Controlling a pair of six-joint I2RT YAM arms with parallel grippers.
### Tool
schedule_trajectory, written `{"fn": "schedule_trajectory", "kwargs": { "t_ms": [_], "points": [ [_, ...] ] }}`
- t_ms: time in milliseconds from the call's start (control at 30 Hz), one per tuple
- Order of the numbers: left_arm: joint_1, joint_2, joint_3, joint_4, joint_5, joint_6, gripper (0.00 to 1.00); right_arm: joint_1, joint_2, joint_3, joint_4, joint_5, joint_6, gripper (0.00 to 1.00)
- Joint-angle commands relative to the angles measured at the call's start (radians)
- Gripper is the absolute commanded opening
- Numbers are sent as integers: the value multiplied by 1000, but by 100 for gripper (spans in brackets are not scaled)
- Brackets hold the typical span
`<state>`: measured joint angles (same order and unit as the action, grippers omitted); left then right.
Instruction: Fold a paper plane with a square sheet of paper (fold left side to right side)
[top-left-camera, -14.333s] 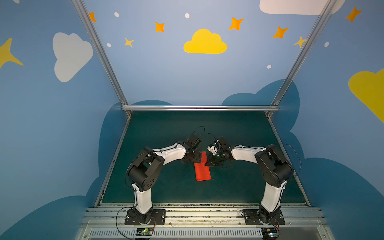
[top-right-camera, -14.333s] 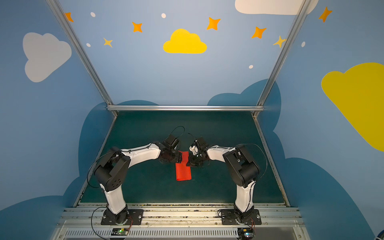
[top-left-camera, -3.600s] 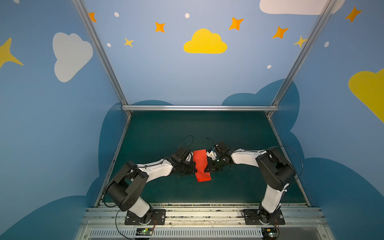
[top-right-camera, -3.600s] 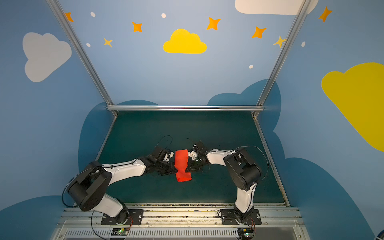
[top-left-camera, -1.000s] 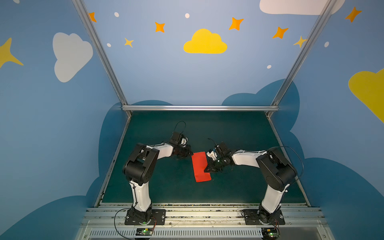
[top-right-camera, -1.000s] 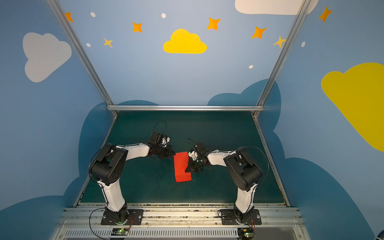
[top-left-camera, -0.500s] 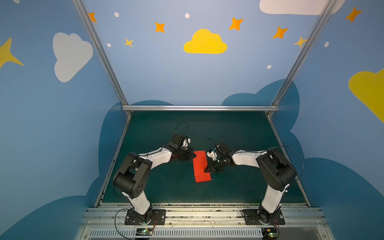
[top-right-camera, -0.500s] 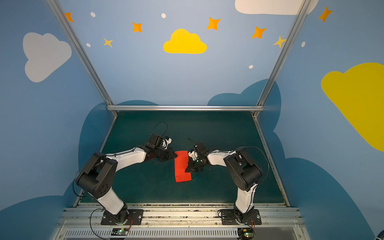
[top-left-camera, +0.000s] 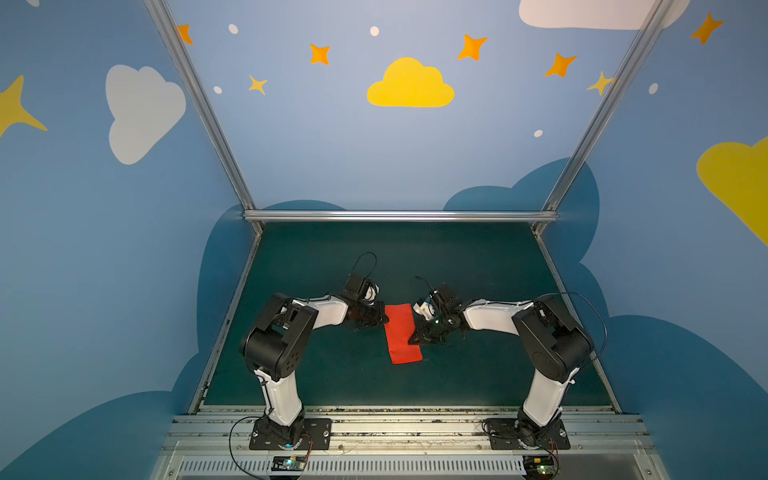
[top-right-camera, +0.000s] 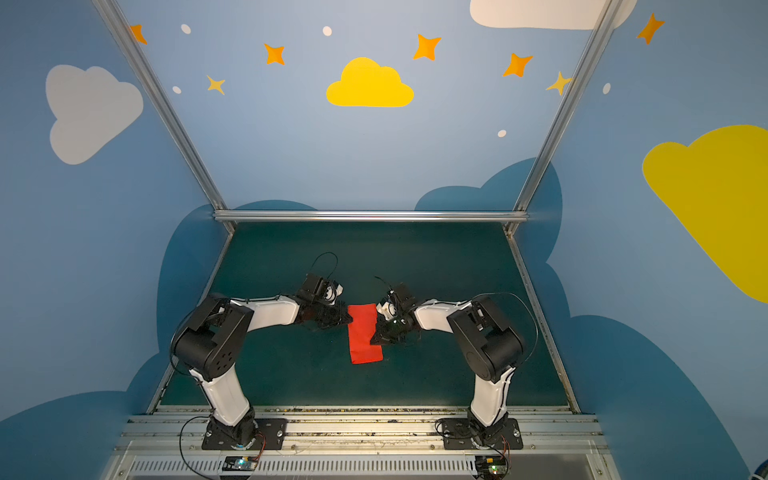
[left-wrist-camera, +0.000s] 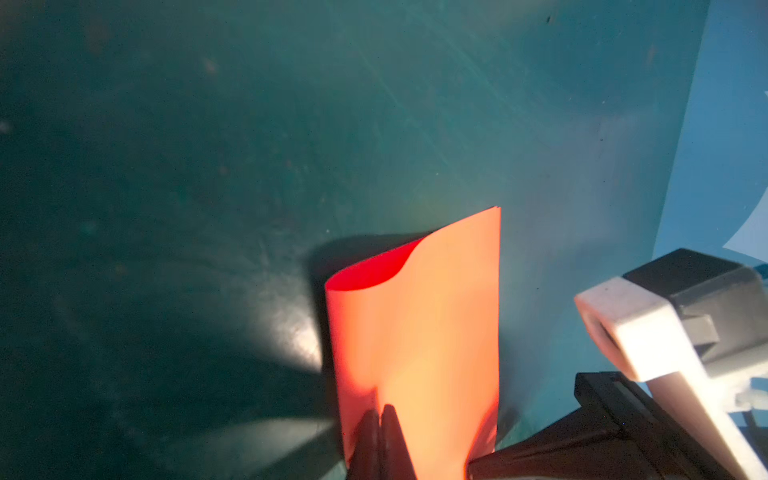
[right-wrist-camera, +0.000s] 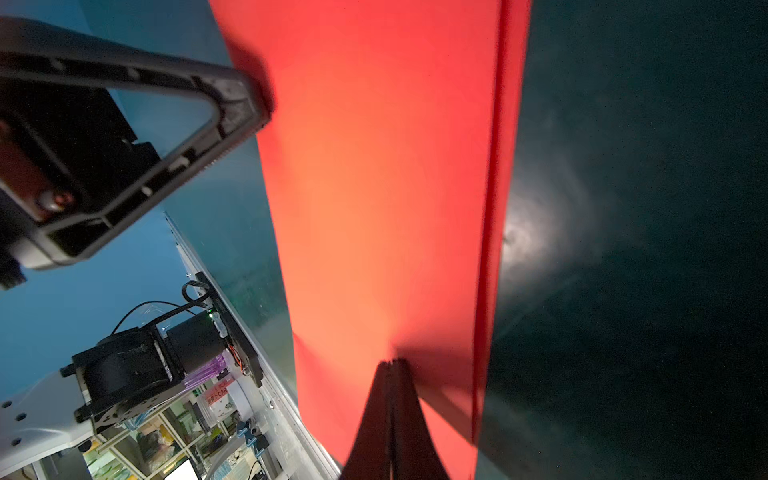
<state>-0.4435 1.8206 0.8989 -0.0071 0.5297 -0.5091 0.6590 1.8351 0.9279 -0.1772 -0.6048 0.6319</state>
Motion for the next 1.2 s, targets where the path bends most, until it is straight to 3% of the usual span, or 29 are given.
{"fn": "schedule_trajectory", "kwargs": {
  "t_ms": [0, 333, 1167],
  "points": [
    [-2, 27, -13, 11, -22, 17, 3, -3, 12, 49, -52, 67, -12, 0],
    [-17, 23, -16, -5, -37, 33, 4, 9, -26, 231, -132, 54, -36, 0],
    [-29, 37, -10, -4, -28, 37, 3, 130, 154, 252, 31, 13, 68, 0]
  ]
}}
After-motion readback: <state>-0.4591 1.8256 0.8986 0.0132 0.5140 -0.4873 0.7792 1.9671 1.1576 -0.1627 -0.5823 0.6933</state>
